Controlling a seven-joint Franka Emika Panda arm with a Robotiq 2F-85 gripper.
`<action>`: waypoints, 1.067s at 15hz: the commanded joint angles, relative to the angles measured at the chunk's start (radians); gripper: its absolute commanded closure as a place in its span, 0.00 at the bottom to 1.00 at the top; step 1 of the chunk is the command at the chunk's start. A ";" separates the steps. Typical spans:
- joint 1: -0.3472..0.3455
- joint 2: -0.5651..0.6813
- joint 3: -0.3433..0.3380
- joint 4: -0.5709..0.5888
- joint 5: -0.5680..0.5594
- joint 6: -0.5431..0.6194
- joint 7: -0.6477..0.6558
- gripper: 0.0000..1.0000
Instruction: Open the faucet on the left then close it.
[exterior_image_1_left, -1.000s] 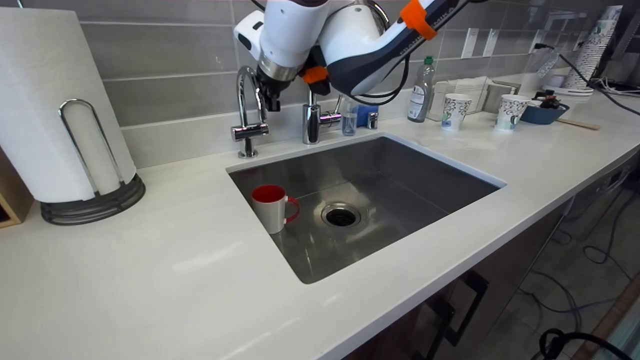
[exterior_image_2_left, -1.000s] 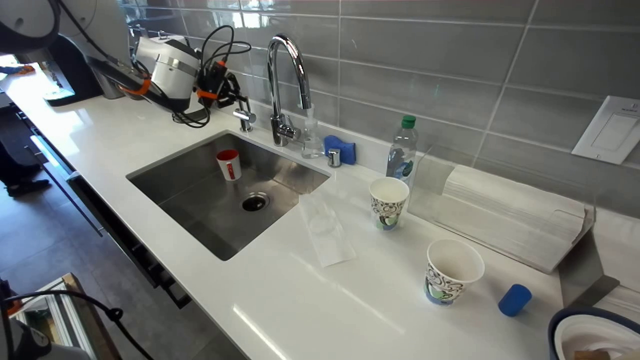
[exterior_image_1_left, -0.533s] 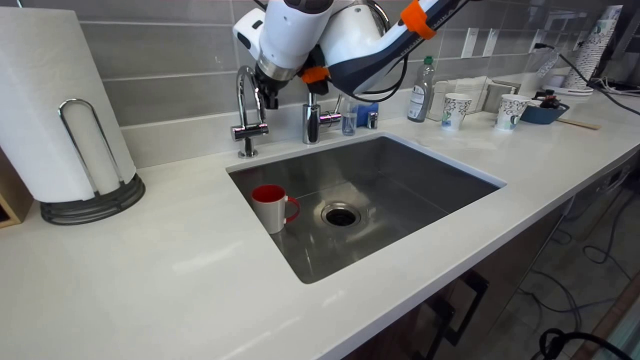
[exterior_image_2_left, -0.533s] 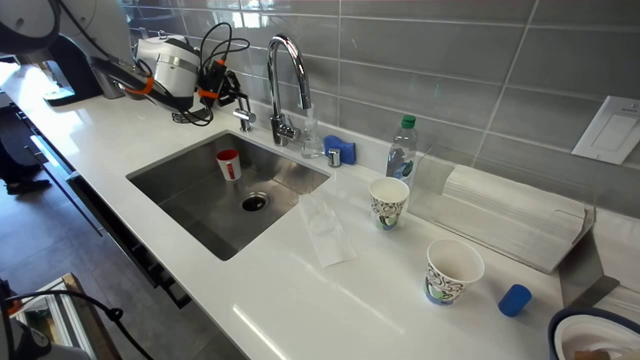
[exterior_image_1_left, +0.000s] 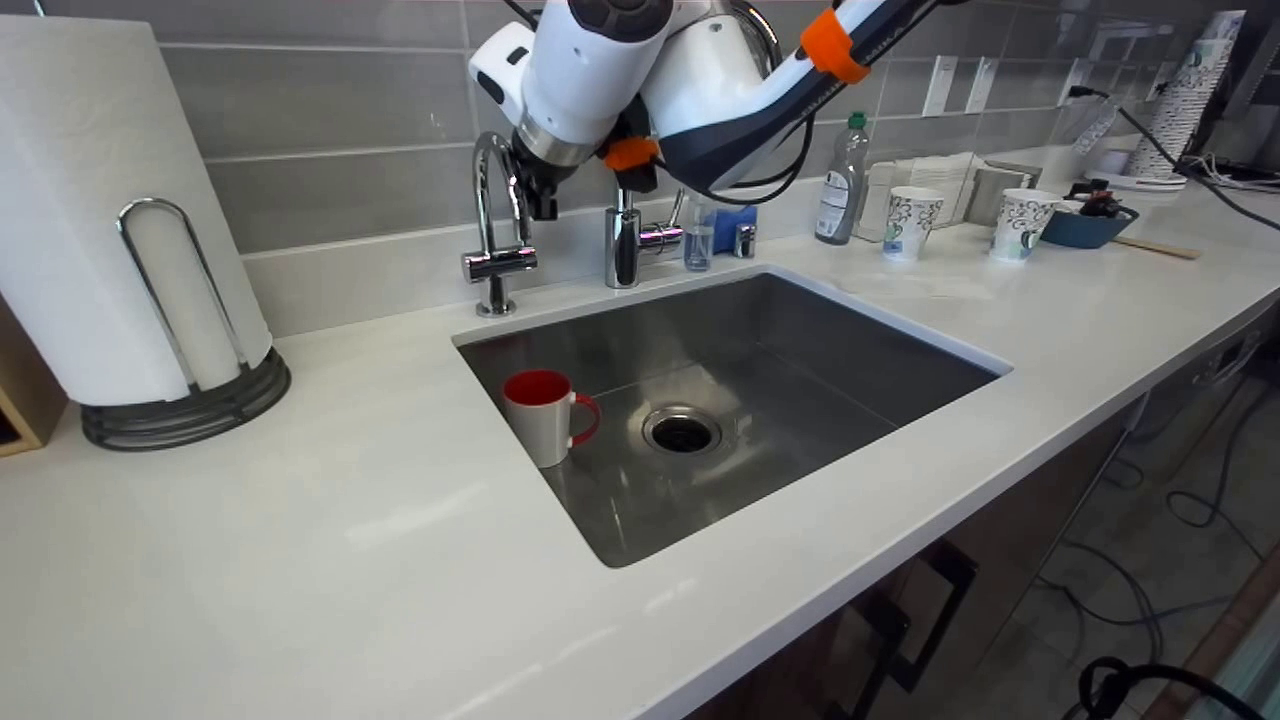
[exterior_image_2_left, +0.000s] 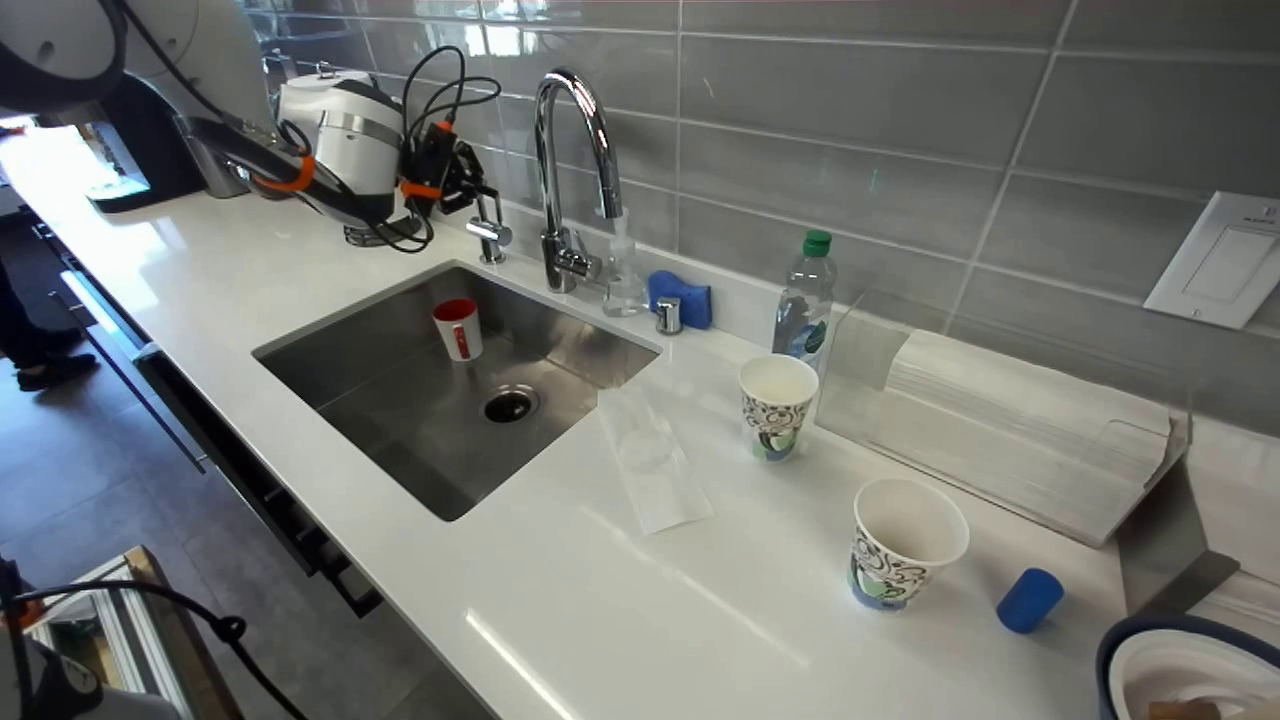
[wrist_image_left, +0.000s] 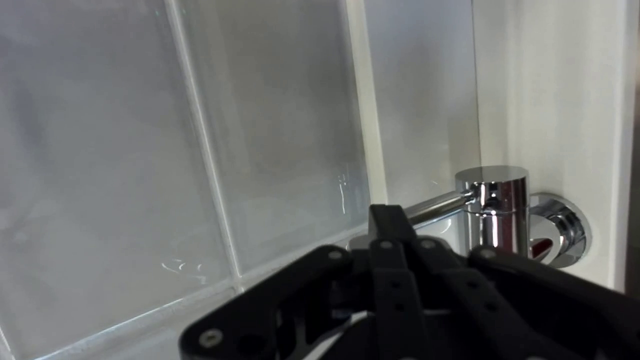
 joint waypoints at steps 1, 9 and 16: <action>-0.008 0.074 -0.022 0.064 -0.053 0.047 0.052 1.00; -0.010 0.113 -0.044 0.119 -0.081 0.098 0.097 1.00; -0.011 0.122 -0.046 0.129 -0.067 0.107 0.083 1.00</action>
